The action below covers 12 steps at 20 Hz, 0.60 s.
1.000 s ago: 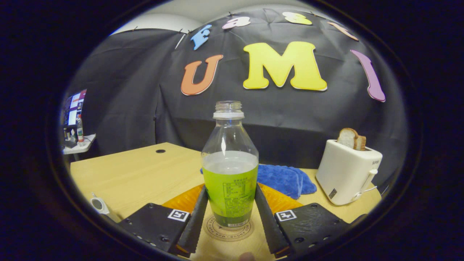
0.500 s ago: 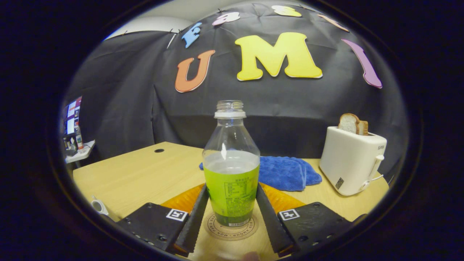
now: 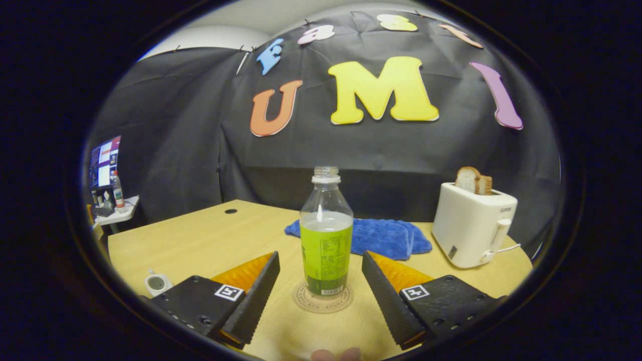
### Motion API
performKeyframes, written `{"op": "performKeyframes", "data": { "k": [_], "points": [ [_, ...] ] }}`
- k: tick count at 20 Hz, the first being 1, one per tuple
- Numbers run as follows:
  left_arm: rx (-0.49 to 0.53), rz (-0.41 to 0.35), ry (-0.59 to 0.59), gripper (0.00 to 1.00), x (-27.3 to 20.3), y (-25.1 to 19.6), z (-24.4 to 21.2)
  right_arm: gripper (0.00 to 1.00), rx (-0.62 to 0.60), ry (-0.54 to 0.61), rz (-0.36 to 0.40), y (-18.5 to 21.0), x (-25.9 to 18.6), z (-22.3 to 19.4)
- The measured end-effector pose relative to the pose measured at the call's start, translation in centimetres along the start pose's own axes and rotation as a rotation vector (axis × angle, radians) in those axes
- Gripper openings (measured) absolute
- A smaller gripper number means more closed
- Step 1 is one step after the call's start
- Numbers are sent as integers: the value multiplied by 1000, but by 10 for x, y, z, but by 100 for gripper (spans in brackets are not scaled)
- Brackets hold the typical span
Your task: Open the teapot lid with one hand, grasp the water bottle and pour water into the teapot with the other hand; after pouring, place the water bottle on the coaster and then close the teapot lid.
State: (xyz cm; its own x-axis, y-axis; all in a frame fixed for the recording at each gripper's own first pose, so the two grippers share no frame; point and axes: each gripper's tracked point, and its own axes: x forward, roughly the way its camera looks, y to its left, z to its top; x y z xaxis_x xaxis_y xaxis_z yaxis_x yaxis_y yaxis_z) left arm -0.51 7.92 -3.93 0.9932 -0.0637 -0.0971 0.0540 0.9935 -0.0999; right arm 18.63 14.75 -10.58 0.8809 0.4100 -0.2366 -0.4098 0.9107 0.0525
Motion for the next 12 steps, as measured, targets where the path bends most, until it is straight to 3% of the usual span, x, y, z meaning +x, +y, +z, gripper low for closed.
{"op": "performKeyframes", "data": {
  "k": [7,12],
  "points": [
    [-8,-29,14,3,18,-24,-21,97,-58,-88,-41,2,-128,-2],
    [5,-24,28,3,43,-33,-43,95,-68,-142,-137,-26,-180,-5]
  ]
}}
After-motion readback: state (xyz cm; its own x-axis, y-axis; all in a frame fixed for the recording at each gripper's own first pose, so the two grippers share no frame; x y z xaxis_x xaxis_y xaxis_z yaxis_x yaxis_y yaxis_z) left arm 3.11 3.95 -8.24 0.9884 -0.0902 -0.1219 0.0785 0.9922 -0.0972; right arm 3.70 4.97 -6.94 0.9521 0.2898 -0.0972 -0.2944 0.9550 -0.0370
